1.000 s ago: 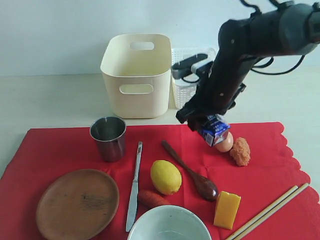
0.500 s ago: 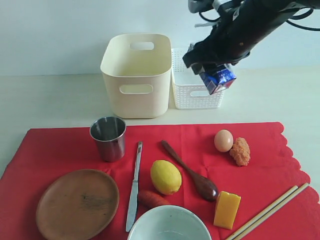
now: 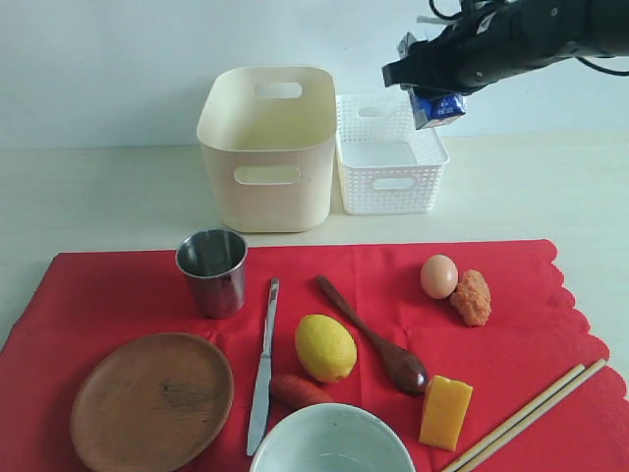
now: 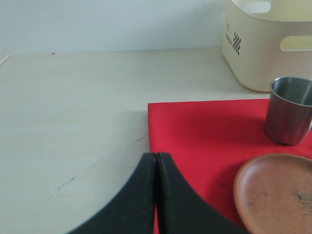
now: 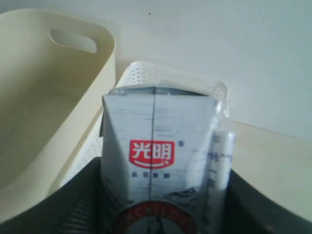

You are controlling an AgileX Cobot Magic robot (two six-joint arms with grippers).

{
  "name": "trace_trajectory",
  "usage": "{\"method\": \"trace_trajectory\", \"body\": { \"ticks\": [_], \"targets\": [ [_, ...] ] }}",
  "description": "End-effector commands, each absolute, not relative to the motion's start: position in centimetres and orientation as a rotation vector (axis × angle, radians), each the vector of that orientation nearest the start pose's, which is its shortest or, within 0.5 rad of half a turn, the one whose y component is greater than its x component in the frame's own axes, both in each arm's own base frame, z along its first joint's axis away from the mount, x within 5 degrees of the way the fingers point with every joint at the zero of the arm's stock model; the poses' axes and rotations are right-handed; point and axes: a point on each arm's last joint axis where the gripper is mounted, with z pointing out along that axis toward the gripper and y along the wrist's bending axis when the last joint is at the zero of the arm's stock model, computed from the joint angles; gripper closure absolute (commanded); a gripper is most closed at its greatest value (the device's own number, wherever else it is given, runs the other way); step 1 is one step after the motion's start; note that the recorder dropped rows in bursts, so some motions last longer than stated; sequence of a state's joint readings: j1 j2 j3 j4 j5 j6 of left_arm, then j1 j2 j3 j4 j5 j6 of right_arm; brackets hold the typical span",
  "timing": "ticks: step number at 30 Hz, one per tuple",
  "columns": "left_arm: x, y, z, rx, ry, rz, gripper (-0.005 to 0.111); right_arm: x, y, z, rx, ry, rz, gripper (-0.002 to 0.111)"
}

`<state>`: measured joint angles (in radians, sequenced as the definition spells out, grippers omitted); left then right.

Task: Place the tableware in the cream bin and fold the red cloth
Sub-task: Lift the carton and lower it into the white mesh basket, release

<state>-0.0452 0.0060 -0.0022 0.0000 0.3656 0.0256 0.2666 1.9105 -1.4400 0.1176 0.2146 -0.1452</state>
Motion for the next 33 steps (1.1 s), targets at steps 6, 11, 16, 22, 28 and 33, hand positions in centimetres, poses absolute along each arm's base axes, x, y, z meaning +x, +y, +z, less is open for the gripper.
{"method": "trace_trajectory", "body": {
  "ticks": [6, 11, 16, 22, 28, 33],
  "targets": [
    [5.3, -0.3, 18.1, 0.056, 1.840, -0.025, 0.107, 49.8, 13.4, 21.9, -0.333, 2.117, 0.158, 0.108],
    [5.3, -0.3, 18.1, 0.056, 1.840, -0.025, 0.107, 52.5, 14.1, 19.8, -0.379, 2.102, 0.135, 0.108],
    [5.3, -0.3, 18.1, 0.056, 1.840, -0.025, 0.107, 53.7, 14.5, 17.2, -0.434, 2.150, 0.117, 0.108],
    [5.3, -0.3, 18.1, 0.056, 1.840, -0.025, 0.107, 53.8, 14.6, 14.9, -0.555, 2.222, 0.078, 0.108],
    [5.3, -0.3, 18.1, 0.056, 1.840, -0.025, 0.107, 53.7, 14.6, 14.2, -0.651, 2.227, 0.041, 0.093],
    [5.3, -0.3, 18.1, 0.056, 1.840, -0.025, 0.107, 53.7, 14.6, 14.1, -0.676, 2.229, 0.032, 0.065]
  ]
}}
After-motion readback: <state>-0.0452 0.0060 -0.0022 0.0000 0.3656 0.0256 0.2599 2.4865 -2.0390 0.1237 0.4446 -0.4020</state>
